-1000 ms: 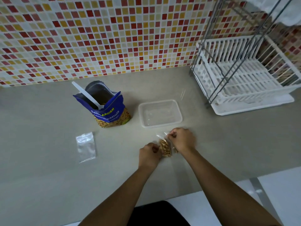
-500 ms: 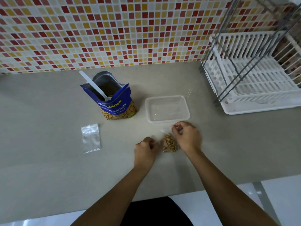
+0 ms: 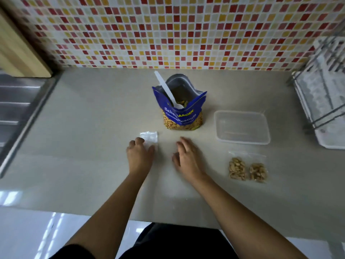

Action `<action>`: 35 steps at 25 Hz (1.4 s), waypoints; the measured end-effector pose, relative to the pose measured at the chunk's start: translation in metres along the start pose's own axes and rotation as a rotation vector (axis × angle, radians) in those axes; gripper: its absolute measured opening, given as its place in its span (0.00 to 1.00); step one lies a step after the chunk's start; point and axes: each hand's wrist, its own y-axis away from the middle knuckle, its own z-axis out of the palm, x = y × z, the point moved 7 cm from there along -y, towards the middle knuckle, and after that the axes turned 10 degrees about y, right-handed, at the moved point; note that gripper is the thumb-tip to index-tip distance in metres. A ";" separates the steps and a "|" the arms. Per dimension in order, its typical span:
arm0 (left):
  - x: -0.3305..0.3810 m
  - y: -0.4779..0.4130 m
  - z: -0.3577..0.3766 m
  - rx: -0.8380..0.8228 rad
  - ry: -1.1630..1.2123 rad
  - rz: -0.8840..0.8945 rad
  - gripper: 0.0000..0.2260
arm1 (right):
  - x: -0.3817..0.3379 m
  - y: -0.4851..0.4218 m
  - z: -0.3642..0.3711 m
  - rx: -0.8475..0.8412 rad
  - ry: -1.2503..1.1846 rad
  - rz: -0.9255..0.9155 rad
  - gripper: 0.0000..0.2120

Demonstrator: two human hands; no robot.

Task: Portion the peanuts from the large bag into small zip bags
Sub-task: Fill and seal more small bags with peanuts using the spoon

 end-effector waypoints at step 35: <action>0.009 0.010 -0.030 -0.424 0.903 -0.397 0.03 | -0.036 0.000 -0.035 -0.034 -1.155 0.272 0.07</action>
